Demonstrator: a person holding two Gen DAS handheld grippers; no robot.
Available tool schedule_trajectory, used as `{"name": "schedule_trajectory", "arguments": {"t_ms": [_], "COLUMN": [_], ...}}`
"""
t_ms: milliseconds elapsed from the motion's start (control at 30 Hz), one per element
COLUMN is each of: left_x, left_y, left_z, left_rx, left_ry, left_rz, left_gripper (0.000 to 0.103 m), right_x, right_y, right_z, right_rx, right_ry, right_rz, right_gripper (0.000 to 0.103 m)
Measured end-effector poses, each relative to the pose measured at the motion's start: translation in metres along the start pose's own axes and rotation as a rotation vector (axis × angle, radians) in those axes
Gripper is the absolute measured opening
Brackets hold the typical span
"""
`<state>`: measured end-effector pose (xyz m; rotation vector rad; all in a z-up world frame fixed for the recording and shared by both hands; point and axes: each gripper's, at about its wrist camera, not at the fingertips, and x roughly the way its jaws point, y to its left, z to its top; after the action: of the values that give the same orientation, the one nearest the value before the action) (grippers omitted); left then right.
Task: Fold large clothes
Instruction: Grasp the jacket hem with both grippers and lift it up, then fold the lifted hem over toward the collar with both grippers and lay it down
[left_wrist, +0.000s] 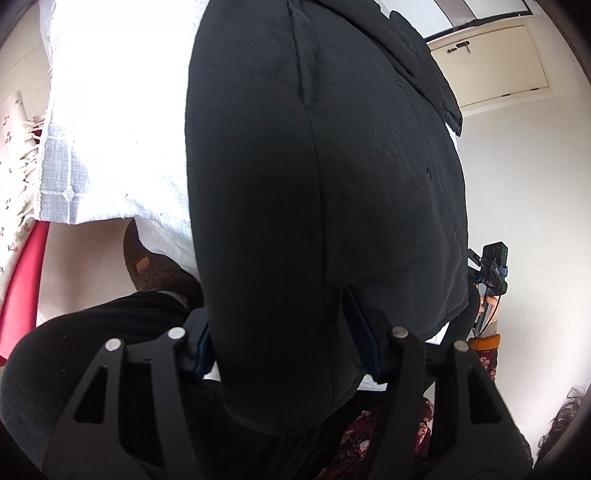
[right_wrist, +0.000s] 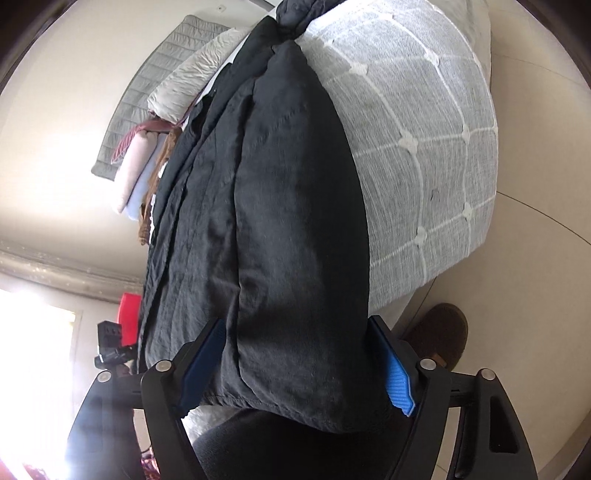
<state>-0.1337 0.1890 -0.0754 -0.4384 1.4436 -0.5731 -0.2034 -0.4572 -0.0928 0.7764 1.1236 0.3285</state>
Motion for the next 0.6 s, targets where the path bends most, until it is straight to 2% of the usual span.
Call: {"name": "schedule_trajectory", "arguments": {"t_ms": [200, 233, 267, 300, 333, 367, 400, 500, 600], "left_x": [0.015, 0.016, 0.017, 0.016, 0.013, 0.009, 0.005, -0.011, -0.027], "left_y": [-0.01, -0.012, -0.015, -0.015, -0.014, -0.014, -0.013, -0.017, -0.022], "left_z": [-0.006, -0.007, -0.007, -0.009, -0.011, -0.014, -0.016, -0.024, -0.027], "left_rx": [0.027, 0.025, 0.018, 0.007, -0.007, -0.02, -0.03, -0.041, -0.046], "left_ry": [0.007, 0.001, -0.006, -0.015, -0.03, -0.047, -0.066, -0.129, -0.183], "left_rz": [0.014, 0.019, 0.016, 0.006, 0.0, -0.006, -0.013, -0.026, -0.049], "left_gripper": [0.062, 0.058, 0.055, 0.049, 0.043, 0.04, 0.034, 0.024, 0.016], "right_x": [0.009, 0.009, 0.01, 0.01, 0.008, 0.004, -0.001, -0.018, -0.032], "right_y": [-0.011, -0.014, -0.016, -0.017, -0.017, -0.017, -0.015, -0.002, 0.012], "right_z": [-0.002, -0.003, -0.003, -0.004, -0.005, -0.006, -0.007, -0.011, -0.016], "right_rx": [0.034, 0.039, 0.043, 0.047, 0.055, 0.057, 0.048, 0.011, -0.03], "right_ry": [0.015, 0.015, 0.013, 0.01, 0.003, -0.01, -0.023, -0.063, -0.103], "right_rz": [0.03, 0.044, 0.064, 0.099, 0.116, 0.115, 0.103, 0.086, 0.08], "right_gripper": [0.077, 0.076, 0.065, 0.049, 0.043, 0.029, 0.021, 0.011, 0.008]}}
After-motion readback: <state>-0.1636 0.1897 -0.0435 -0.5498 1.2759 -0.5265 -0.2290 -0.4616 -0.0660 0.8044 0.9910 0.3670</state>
